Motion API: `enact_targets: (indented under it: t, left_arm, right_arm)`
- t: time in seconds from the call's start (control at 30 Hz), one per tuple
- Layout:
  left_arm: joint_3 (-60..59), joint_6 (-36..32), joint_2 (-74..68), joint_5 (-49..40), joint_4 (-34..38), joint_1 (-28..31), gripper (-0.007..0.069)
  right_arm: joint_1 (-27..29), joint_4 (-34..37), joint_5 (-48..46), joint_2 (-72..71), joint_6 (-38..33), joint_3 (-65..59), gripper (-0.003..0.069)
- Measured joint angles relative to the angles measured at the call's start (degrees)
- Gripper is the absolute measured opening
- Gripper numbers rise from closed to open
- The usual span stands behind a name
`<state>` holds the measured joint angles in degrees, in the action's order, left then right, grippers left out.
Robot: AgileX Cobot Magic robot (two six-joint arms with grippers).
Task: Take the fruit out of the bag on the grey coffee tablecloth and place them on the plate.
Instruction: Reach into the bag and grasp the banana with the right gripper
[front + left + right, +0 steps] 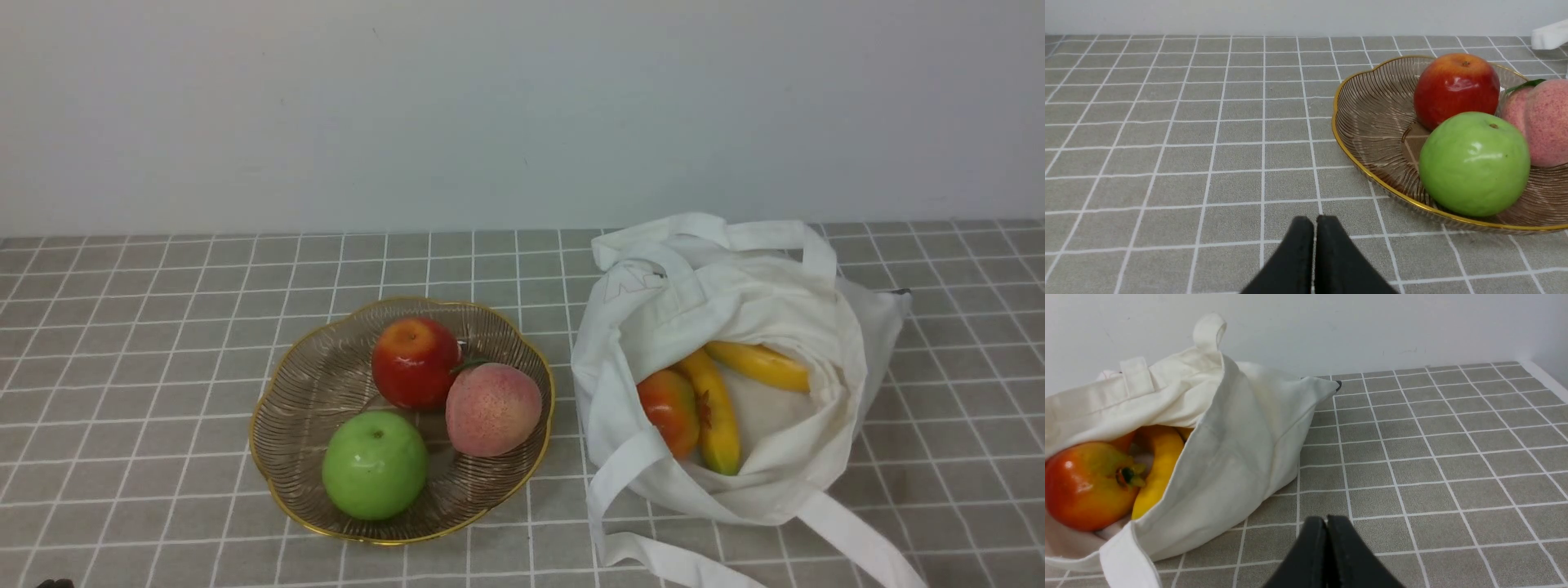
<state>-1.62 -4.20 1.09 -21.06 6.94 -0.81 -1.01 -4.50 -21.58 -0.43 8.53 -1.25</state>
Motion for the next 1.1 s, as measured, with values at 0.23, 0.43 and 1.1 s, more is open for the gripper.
enact_targets:
  t: [0.23, 0.43, 1.1]
  left_arm:
    - [0.0, 0.0, 0.0, 0.0, 0.0, 0.0, -0.0008]
    - [0.0, 0.0, 0.0, 0.0, 0.0, 0.0, -0.0008]
    - [0.0, 0.0, 0.0, 0.0, 0.0, 0.0, -0.0008]
  right_arm:
    - [0.0, -0.07, 0.23, 0.0, 0.05, 0.0, -0.0014]
    - [0.0, 11.6, 10.4, 0.0, 6.85, -0.44, -0.0014]
    - [-1.31, 33.02, 21.11, 0.07, 9.21, 6.27, -0.0014]
